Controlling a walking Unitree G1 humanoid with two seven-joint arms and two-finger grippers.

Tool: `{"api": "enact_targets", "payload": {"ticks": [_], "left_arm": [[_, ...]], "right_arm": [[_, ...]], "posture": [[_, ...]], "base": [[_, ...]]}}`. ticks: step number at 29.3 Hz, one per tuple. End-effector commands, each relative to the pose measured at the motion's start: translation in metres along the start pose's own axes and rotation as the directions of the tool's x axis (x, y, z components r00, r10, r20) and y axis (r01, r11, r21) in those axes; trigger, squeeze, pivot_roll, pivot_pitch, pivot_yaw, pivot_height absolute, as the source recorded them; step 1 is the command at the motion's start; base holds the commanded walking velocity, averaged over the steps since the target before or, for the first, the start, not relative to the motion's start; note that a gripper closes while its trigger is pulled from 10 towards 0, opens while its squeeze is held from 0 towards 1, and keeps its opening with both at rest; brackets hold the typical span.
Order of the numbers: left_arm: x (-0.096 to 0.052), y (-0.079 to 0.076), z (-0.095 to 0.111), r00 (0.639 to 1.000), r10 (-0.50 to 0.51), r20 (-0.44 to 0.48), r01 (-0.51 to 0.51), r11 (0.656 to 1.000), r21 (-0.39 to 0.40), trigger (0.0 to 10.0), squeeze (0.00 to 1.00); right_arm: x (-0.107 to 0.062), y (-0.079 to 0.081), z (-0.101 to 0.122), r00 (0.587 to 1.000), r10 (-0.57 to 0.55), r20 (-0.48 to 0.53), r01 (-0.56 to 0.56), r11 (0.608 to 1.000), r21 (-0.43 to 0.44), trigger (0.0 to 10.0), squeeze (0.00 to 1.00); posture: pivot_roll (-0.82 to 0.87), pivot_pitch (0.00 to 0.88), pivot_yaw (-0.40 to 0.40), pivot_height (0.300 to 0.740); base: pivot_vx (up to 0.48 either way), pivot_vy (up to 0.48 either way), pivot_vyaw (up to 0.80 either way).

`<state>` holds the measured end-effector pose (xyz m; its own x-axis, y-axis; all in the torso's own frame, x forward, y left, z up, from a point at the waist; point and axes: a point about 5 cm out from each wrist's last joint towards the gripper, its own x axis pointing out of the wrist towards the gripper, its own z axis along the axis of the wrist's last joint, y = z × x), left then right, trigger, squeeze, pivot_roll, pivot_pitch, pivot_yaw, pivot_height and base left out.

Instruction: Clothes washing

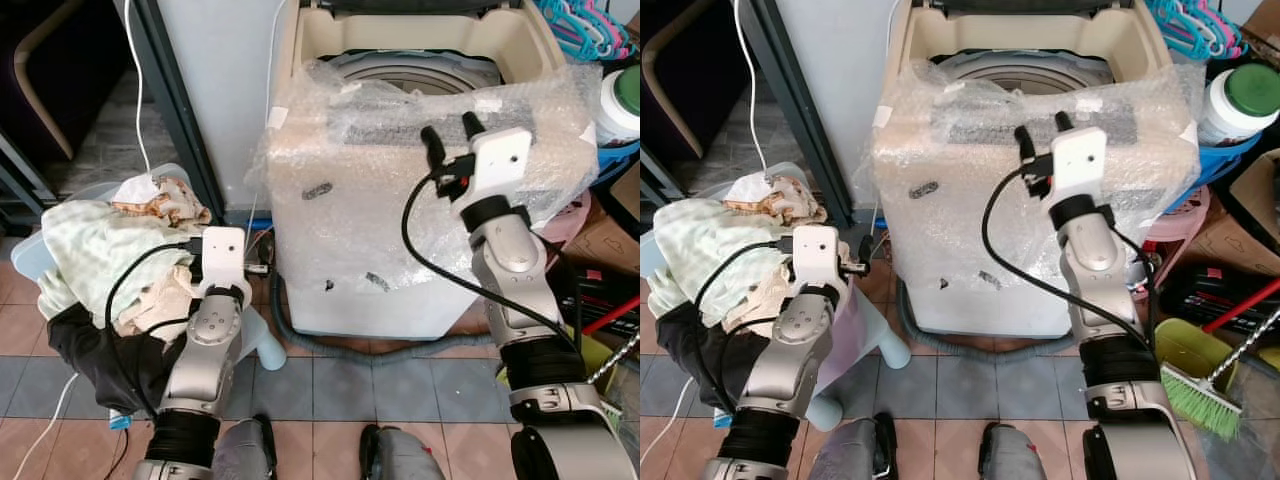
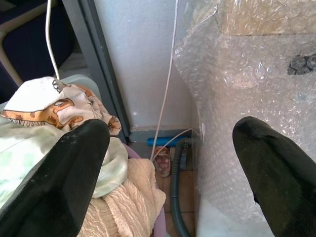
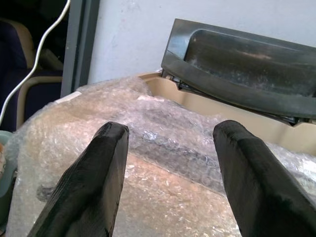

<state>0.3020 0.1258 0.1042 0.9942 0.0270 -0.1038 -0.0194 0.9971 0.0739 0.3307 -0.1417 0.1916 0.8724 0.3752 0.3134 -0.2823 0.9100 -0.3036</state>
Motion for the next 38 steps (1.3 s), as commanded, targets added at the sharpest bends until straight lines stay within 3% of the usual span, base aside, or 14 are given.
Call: {"api": "enact_targets", "payload": {"ticks": [1, 8, 12, 14, 19, 20, 25, 38], "left_arm": [[0.002, 0.005, 0.006, 0.999, 0.020, 0.028, -0.020, 1.000, 0.020, 10.0, 0.00], [0.003, 0.007, 0.010, 0.998, 0.038, 0.048, -0.038, 0.999, 0.005, 10.0, 0.00], [-0.003, 0.006, 0.008, 0.998, 0.034, 0.058, -0.035, 0.999, 0.011, 10.0, 0.00], [-0.004, 0.006, 0.007, 0.998, 0.035, 0.057, -0.036, 0.999, 0.012, 10.0, 0.00], [-0.006, 0.006, 0.001, 0.998, 0.053, 0.033, -0.053, 0.999, -0.006, 10.0, 0.00], [-0.005, 0.008, 0.001, 0.998, 0.060, 0.032, -0.059, 0.998, -0.007, 10.0, 0.00], [-0.005, 0.014, 0.000, 0.997, 0.066, 0.026, -0.067, 0.998, 0.007, 10.0, 0.00], [-0.003, 0.015, -0.002, 0.998, 0.058, 0.021, -0.058, 0.998, 0.003, 10.0, 0.00]], "right_arm": [[0.003, 0.011, 0.013, 0.998, 0.059, 0.035, -0.059, 0.998, 0.002, 10.0, 1.00], [-0.002, 0.023, 0.014, 0.992, 0.124, 0.015, -0.124, 0.992, 0.022, 10.0, 1.00], [-0.025, 0.035, 0.000, 0.981, 0.186, -0.054, -0.184, 0.982, 0.036, 10.0, 1.00], [-0.028, 0.036, -0.002, 0.980, 0.190, -0.064, -0.188, 0.982, 0.036, 10.0, 1.00], [-0.037, 0.039, -0.012, 0.990, 0.098, -0.102, -0.093, 0.994, 0.049, 10.0, 1.00], [-0.038, 0.036, -0.016, 0.992, 0.006, -0.126, 0.005, 0.997, 0.083, 10.0, 1.00], [-0.044, 0.028, -0.022, 0.976, -0.139, -0.167, 0.154, 0.985, 0.080, 10.0, 1.00], [-0.045, 0.022, -0.030, 0.959, -0.195, -0.206, 0.215, 0.973, 0.080, 10.0, 1.00]], "posture": [[-0.04, 0.130, 0.081, 0.740], [-0.04, 0.123, 0.086, 0.740], [-0.04, 0.108, 0.080, 0.740], [-0.04, 0.107, 0.079, 0.740], [-0.04, 0.101, 0.065, 0.740], [-0.03, 0.099, 0.062, 0.740], [-0.02, 0.099, 0.069, 0.740], [-0.03, 0.092, 0.062, 0.740]], "base": [[0.000, 0.000, 0.00], [0.000, 0.000, 0.57], [0.000, 0.000, 0.80], [0.000, 0.000, 0.80], [0.000, 0.000, 0.80], [0.000, 0.000, 0.80], [0.000, 0.000, 0.80], [0.000, 0.000, 0.74]]}}
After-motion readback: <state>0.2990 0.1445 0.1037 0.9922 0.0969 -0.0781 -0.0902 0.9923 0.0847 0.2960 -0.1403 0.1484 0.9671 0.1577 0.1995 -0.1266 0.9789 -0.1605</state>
